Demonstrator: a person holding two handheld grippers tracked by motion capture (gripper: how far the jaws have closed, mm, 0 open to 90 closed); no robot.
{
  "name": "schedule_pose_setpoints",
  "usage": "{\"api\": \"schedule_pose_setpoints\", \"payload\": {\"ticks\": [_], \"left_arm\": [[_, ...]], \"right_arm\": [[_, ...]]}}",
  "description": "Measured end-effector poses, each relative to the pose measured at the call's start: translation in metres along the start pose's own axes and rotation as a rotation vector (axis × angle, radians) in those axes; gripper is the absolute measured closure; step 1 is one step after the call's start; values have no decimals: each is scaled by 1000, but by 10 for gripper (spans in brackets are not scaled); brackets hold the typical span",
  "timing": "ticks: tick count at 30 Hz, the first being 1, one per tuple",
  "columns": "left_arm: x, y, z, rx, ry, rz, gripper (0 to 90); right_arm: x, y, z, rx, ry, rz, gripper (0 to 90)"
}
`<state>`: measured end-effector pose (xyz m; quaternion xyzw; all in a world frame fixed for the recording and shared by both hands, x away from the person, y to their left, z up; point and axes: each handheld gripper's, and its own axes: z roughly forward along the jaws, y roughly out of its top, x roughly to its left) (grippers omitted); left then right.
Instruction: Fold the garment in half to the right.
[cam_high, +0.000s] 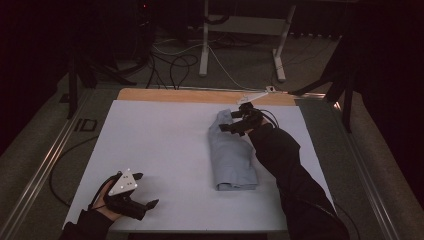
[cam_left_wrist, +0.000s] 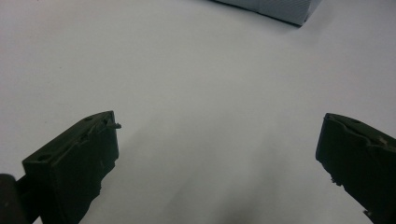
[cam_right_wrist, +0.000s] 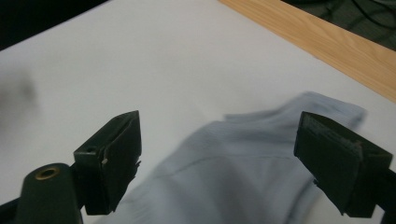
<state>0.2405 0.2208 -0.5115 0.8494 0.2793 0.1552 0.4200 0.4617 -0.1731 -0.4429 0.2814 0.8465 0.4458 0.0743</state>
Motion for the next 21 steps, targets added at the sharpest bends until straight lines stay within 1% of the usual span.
{"api": "schedule_pose_setpoints", "payload": {"ticks": [3,4,5,6,7,8,9,10,12,16,17,18,19,20,21], "left_arm": [[-1,1,0,0,-3,6,6],[-1,1,0,0,-3,6,6],[0,1,-1,-2,-3,5,6],[0,0,-1,-3,-3,3,6],[0,0,-1,-3,-3,3,6],[0,0,-1,-2,-3,4,6],[0,0,-1,-2,-4,4,6],[0,0,-1,-1,-5,4,6],[1,0,-1,-1,-5,0,6],[0,1,-1,-3,-7,8,6],[1,1,-2,-6,-7,1,6],[1,1,-2,-6,-7,1,6],[1,1,-1,-5,-6,3,6],[0,1,-1,-3,-7,4,6],[0,0,-1,-3,-11,4,6]], "right_arm": [[13,-1,-6,-12,24,-36,152],[13,-1,-6,-12,24,-36,152],[21,-2,-11,-27,43,-47,152],[24,-3,-13,-31,50,-54,153],[24,-3,-13,-31,50,-54,153],[33,-5,-17,-35,75,-63,153],[33,-5,-17,-35,75,-63,153],[35,-6,-18,-32,85,-73,154],[43,-9,-20,-17,96,-92,156],[53,-15,-23,-17,153,-100,158],[57,-20,-24,-21,187,-108,156],[57,-20,-24,-21,187,-108,156],[62,-25,-24,-11,198,-124,156],[62,-25,-24,-11,198,-124,156],[63,-28,-23,-2,210,-125,156]]}}
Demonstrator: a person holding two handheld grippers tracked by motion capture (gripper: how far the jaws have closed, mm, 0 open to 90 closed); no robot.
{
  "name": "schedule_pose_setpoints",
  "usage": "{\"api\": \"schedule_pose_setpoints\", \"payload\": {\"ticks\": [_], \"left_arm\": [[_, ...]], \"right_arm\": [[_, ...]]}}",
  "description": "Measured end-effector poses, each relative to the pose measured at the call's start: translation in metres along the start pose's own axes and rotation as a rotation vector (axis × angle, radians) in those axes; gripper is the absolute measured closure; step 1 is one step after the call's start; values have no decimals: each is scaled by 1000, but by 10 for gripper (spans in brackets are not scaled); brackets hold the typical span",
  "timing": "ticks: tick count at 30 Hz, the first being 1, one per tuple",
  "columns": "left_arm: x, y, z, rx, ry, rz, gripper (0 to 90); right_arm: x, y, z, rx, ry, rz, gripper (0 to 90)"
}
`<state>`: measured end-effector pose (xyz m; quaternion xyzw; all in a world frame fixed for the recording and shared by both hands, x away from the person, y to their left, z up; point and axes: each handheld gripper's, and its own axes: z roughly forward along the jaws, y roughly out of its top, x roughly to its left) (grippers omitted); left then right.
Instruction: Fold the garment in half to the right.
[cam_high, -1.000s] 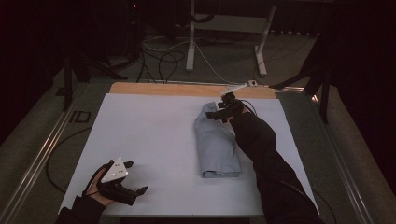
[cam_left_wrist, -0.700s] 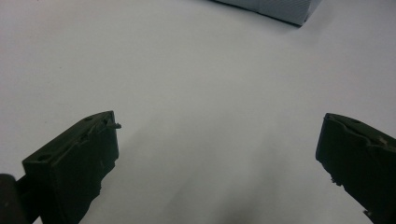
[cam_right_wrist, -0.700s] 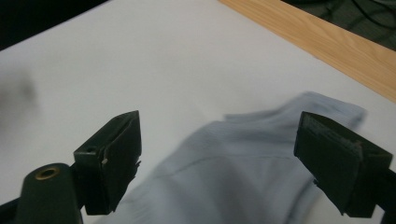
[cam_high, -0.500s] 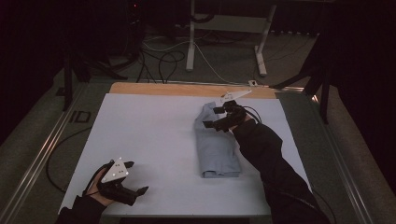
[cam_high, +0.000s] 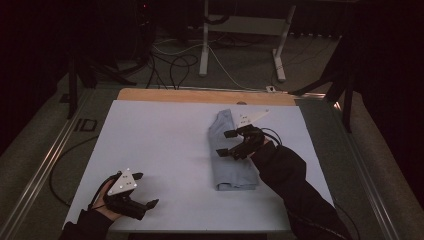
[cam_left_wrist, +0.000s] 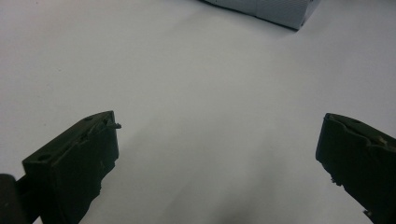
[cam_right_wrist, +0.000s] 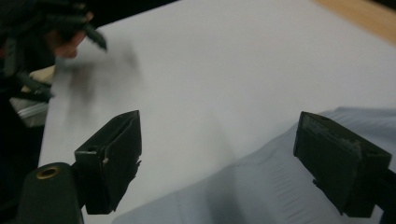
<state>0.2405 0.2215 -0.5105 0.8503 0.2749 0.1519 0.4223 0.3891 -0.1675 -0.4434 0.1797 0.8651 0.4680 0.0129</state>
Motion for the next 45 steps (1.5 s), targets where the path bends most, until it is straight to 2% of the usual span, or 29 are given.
{"api": "schedule_pose_setpoints", "payload": {"ticks": [4,7,8,9,10,14,15,16,18,22,24,28,29,31,34,37,45], "left_arm": [[0,0,0,0,-1,2,6],[0,0,0,-1,-2,-1,6],[-1,0,1,0,-1,-1,6],[-1,0,1,1,-1,0,6],[-1,0,1,2,-2,2,6],[-1,0,1,5,-3,4,6],[-1,-1,2,8,-9,5,6],[-1,-1,2,8,-9,5,6],[-1,-1,3,8,-9,3,6],[-1,-1,2,7,-8,7,6],[-1,0,2,6,-7,5,6],[-2,0,2,8,-9,11,6],[-2,-1,2,7,-9,9,6],[-2,-1,2,7,-9,10,6],[-1,0,2,10,-9,11,6],[-2,0,2,11,-12,15,6],[-1,0,2,10,-10,11,6]], "right_arm": [[8,-14,5,11,16,-17,154],[10,-24,6,-12,23,-25,160],[11,-27,6,-18,20,-22,230],[13,-32,6,-19,4,-38,335],[13,-34,6,-15,-5,-46,352],[17,-44,8,16,-38,-74,579],[20,-49,9,36,-53,-118,702],[20,-50,10,52,-72,-133,775],[21,-53,11,66,-76,-140,878],[22,-55,14,98,-70,-145,900],[24,-61,21,135,-61,-152,900],[23,-66,26,156,-60,-140,900],[22,-71,30,181,-56,-138,900],[21,-76,31,191,-16,-105,900],[27,-80,35,220,-1,-131,900],[30,-80,35,230,-9,-138,900],[40,-87,32,222,18,-148,900]]}}
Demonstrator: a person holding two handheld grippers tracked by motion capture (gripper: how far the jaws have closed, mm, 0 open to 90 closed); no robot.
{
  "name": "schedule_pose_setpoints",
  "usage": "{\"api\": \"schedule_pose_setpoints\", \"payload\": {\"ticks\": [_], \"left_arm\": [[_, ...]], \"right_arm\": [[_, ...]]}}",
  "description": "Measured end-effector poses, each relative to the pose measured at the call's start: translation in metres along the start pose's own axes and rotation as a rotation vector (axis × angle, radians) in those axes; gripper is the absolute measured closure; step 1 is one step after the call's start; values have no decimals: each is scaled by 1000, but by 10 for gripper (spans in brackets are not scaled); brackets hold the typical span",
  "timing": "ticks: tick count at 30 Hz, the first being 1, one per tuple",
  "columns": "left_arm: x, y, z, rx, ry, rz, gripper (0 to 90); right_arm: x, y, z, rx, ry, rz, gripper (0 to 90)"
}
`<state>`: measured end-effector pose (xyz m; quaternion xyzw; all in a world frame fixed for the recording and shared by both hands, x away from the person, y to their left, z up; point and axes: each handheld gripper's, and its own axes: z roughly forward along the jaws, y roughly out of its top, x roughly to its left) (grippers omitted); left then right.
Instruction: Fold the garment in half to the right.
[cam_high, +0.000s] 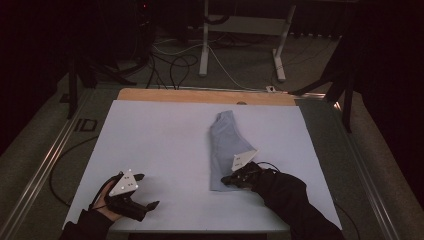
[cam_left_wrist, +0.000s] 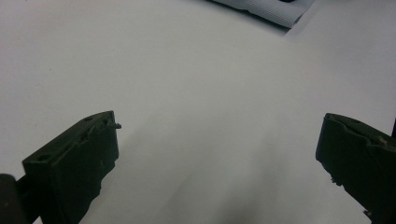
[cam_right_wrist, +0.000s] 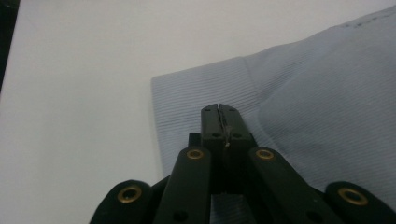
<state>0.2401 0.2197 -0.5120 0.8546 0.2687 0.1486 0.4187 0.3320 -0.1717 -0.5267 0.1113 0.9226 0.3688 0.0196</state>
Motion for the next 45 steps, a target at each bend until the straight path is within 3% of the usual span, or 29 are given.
{"api": "schedule_pose_setpoints", "payload": {"ticks": [6,13,19,21,24,26,29,30,31,34,35,37,38,41,45], "left_arm": [[0,1,0,-2,1,-1,6],[-1,1,0,1,-2,3,6],[0,0,0,1,-2,3,6],[0,1,0,-1,-2,3,6],[0,1,-1,-2,0,7,6],[0,1,-1,-1,1,6,6],[-2,1,0,4,0,12,6],[-2,1,1,7,1,14,6],[-2,1,1,7,1,14,6],[-1,1,0,9,0,12,6],[-1,1,0,8,-1,12,6],[-1,1,0,6,-1,11,6],[-1,1,0,7,0,13,6],[-2,2,0,7,-1,15,6],[-2,1,-2,4,1,13,6]], "right_arm": [[6,-2,-1,-1,8,-22,900],[3,-2,-2,-24,16,22,900],[4,5,-11,-54,-24,-1,899],[0,5,-13,-77,-45,26,808],[0,6,-14,-83,-57,22,762],[3,8,-14,-84,-55,21,604],[2,10,-15,-100,-34,39,437],[2,11,-17,-114,-52,52,376],[2,11,-17,-114,-52,52,376],[0,12,-21,-129,-65,93,271],[-1,13,-24,-142,-69,107,198],[-2,13,-25,-147,-73,110,156],[-4,13,-28,-154,-51,119,91],[-5,13,-31,-160,-67,127,91],[-10,10,-38,-211,-91,144,89]]}}
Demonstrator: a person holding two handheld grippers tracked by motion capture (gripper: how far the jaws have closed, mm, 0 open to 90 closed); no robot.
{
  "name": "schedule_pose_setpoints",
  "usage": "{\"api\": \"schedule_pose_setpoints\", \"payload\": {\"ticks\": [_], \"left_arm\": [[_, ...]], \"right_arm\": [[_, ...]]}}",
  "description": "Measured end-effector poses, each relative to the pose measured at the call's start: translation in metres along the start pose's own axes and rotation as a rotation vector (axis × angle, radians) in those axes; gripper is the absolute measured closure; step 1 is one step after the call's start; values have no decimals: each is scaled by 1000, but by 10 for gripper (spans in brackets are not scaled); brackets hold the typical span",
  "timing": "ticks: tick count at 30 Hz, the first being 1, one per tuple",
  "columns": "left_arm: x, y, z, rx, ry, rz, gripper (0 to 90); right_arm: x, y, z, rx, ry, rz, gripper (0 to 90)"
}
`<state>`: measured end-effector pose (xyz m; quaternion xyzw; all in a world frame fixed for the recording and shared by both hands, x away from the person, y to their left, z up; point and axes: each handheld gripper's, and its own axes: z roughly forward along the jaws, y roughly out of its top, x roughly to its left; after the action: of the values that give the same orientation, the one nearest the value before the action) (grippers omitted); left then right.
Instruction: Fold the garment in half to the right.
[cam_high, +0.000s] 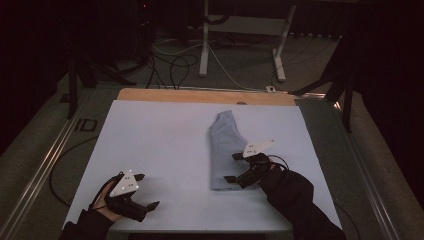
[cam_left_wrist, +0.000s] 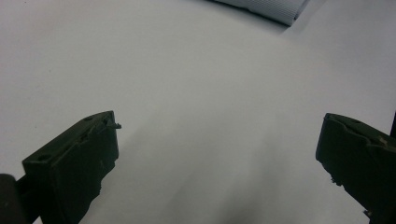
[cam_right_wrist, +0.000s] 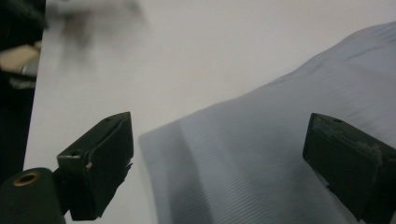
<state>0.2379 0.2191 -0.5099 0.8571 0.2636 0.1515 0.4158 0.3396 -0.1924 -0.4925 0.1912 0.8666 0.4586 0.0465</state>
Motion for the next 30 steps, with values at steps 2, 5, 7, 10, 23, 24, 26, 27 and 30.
{"api": "schedule_pose_setpoints", "payload": {"ticks": [2,5,7,10,23,24,26,27,30], "left_arm": [[0,0,0,-3,1,0,6],[0,1,-1,-4,0,3,6],[1,1,0,-3,-1,3,6],[0,1,0,-4,0,3,6],[0,1,-1,-6,-3,6,6],[1,1,-1,-5,-2,3,6],[0,1,-1,-5,-2,4,6],[0,1,-1,-6,-3,6,6],[1,1,0,-4,-4,3,6]], "right_arm": [[-2,1,-5,-5,-22,-1,89],[-4,1,-9,-11,-44,6,90],[-6,-1,-14,-20,-56,20,90],[-9,-5,-21,-28,-85,35,90],[-20,-41,-53,-60,-184,102,91],[-20,-44,-55,-58,-188,107,91],[-20,-51,-57,-47,-201,115,91],[-19,-55,-58,-40,-208,124,90],[-19,-63,-61,-43,-216,135,91]]}}
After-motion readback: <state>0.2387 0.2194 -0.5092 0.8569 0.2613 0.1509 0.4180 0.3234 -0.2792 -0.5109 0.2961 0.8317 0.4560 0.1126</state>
